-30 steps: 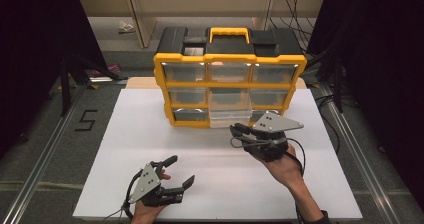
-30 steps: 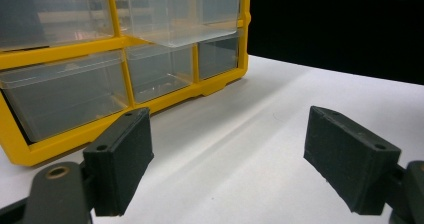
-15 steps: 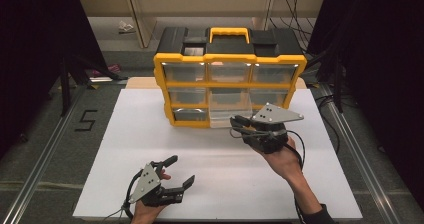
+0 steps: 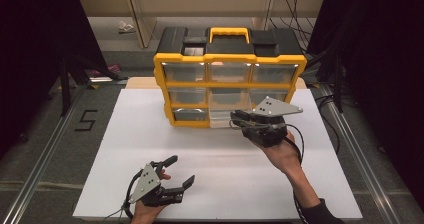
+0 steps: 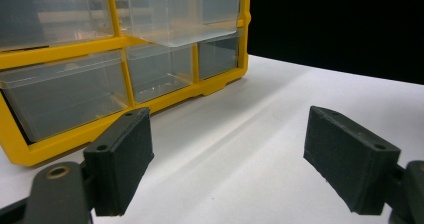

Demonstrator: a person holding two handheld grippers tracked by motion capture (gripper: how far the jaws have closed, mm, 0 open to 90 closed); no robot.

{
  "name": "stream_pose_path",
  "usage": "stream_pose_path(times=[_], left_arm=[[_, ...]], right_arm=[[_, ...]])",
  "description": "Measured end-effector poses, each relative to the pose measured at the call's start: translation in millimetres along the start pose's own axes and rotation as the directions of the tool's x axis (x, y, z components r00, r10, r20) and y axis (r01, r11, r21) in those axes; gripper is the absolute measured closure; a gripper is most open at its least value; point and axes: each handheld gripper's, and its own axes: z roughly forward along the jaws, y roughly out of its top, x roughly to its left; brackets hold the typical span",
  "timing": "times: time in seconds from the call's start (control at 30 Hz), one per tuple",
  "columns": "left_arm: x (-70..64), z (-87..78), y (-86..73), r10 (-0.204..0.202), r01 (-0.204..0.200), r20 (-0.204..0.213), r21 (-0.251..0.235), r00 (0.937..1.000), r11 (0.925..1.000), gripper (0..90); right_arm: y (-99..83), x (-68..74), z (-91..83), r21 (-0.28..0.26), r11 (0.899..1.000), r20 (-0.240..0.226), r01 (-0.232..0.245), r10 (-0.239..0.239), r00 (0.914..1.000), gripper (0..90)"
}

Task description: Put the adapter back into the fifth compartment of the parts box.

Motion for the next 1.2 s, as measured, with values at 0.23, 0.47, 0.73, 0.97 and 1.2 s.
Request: stream_pose_path(times=[0.23,0.47,0.73,0.97,1.2], left_arm=[[-0.1,0.1,0.0,0.000,0.000,0.001,0.000,1.0000,1.0000,19.1],[-0.1,0.0,0.1,0.000,0.000,0.001,-0.002,1.0000,1.0000,19.2],[-0.1,0.1,-0.1,0.001,-0.001,0.002,0.001,1.0000,1.0000,19.2],[-0.1,0.1,-0.1,0.001,-0.001,0.003,0.001,1.0000,1.0000,19.2],[-0.4,0.1,0.0,0.000,0.000,0.004,0.001,1.0000,1.0000,19.3]], right_arm=[[4.4,-5.5,4.4,0.001,1.000,0.018,-0.003,0.003,0.9998,76.4],[10.3,-11.7,11.7,0.009,1.000,0.039,-0.007,0.006,0.9992,76.4],[14.2,-18.5,20.0,0.016,1.000,0.057,-0.021,0.020,0.9981,76.4],[18.3,-21.9,27.7,0.030,0.999,0.061,-0.028,0.026,0.9978,76.3],[20.0,-22.1,32.1,0.043,0.999,0.068,-0.030,0.026,0.9973,76.3]])
